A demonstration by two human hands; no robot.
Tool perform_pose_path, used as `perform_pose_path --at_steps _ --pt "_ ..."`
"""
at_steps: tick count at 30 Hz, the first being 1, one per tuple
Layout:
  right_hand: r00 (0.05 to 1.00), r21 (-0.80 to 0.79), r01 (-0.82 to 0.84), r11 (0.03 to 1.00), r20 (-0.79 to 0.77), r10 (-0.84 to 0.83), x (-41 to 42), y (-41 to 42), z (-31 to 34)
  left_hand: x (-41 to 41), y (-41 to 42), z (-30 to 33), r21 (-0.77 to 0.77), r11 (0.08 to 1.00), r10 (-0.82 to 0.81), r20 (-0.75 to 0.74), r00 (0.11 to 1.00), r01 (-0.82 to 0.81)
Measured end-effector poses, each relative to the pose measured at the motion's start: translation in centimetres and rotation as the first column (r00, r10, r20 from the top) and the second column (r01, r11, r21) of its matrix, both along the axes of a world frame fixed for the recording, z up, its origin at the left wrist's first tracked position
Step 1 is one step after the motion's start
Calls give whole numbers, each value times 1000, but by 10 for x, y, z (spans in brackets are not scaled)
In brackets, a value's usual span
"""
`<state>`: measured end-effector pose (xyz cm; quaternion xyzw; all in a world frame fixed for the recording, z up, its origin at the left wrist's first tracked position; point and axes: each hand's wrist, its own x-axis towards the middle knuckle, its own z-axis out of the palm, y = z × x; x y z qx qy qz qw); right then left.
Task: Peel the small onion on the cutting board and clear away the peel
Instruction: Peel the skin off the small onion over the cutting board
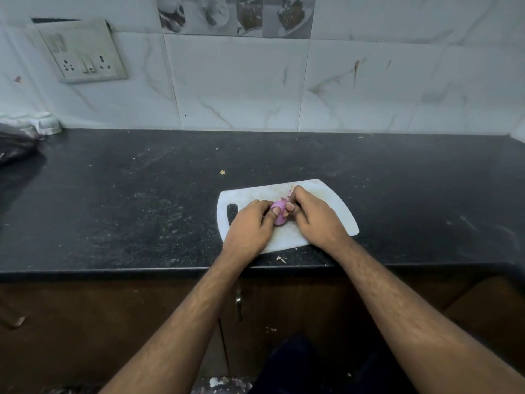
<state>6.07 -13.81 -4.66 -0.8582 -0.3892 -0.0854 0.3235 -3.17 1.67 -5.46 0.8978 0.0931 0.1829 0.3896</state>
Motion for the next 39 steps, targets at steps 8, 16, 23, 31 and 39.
perform_pose_path --at_steps 8,16,23,31,39 --pt "999 -74 49 996 -10 -50 3 2 -3 1 1 -2 0 1000 -17 6 1000 17" --pt "995 13 17 1000 -101 -16 9 -1 -2 0 3 -3 69 995 -76 2 997 75" --pt "985 119 128 985 -127 -113 17 -2 -6 -2 5 -6 18 990 -139 6 990 139" --pt "951 122 270 955 -187 -245 19 3 -6 3 -1 -6 -27 996 -82 80 993 84" --pt "966 170 197 965 -204 -161 22 1 -9 5 2 -5 -52 999 -6 86 996 11"
